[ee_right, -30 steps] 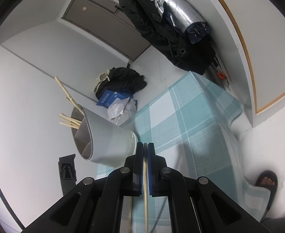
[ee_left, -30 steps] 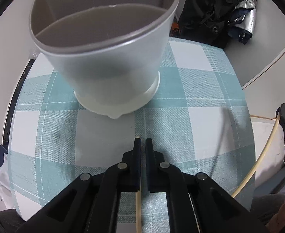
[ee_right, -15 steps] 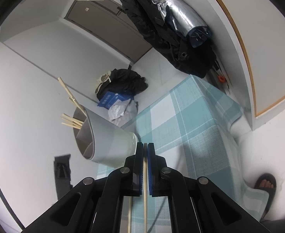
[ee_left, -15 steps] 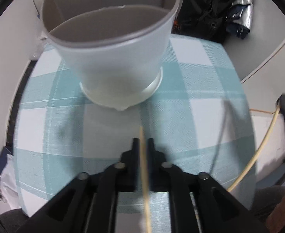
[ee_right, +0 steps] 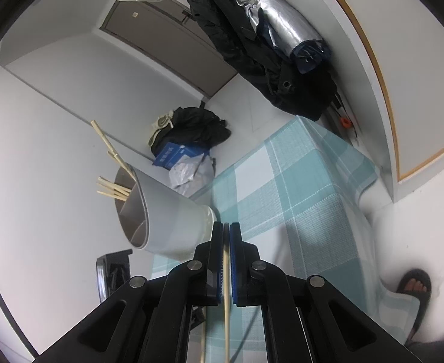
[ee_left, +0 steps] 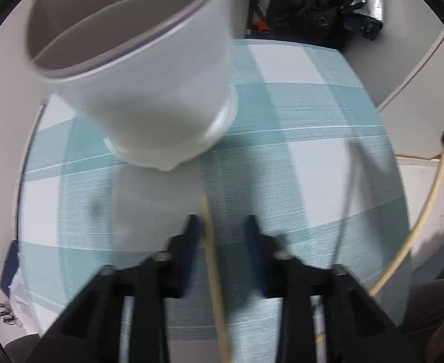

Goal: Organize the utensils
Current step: 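Carry both chopsticks over the utensil holder and lower them into it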

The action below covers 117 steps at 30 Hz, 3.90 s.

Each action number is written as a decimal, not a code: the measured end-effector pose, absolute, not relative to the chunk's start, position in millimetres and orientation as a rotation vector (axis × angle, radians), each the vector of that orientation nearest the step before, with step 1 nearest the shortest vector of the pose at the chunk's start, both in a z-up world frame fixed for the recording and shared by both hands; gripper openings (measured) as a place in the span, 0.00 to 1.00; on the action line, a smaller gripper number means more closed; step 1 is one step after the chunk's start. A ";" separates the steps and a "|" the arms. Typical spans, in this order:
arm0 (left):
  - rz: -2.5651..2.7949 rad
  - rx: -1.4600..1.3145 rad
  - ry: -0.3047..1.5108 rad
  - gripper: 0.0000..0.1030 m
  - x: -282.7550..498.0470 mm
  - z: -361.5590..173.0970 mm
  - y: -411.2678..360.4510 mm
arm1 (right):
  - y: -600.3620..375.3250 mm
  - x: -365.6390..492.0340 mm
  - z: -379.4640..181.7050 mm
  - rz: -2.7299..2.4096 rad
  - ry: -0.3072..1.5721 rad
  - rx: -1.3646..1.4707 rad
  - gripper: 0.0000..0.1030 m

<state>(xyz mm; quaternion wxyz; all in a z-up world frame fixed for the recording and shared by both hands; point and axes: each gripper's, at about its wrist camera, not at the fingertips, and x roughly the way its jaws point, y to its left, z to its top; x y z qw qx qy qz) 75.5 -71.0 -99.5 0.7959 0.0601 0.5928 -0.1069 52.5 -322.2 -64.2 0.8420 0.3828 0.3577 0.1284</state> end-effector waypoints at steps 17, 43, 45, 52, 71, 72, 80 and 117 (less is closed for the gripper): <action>-0.275 -0.005 1.117 0.01 87.4 -59.8 -78.9 | -319.0 51.8 -62.4 0.287 0.744 0.785 0.03; -0.354 -0.031 0.736 0.01 26.1 24.5 -47.3 | -250.1 0.4 5.6 0.308 0.470 0.376 0.03; -0.358 -0.049 0.739 0.01 26.8 25.2 -40.8 | -246.3 0.1 8.1 0.304 0.467 0.358 0.03; -0.383 -0.057 0.766 0.01 27.5 25.2 -32.3 | -221.9 -7.0 19.9 0.295 0.446 0.271 0.03; -0.415 -0.142 0.728 0.01 32.5 68.2 7.5 | -173.8 -3.8 51.6 0.370 0.443 0.255 0.03; -0.417 -0.148 0.726 0.01 35.6 71.4 8.5 | -172.6 -3.3 54.5 0.374 0.439 0.254 0.03; -0.419 -0.184 0.717 0.01 58.3 97.2 13.3 | -168.8 13.4 86.4 0.406 0.417 0.279 0.03; -0.374 -0.144 0.591 0.01 179.6 111.9 13.3 | -185.1 172.3 131.8 0.297 0.335 0.235 0.03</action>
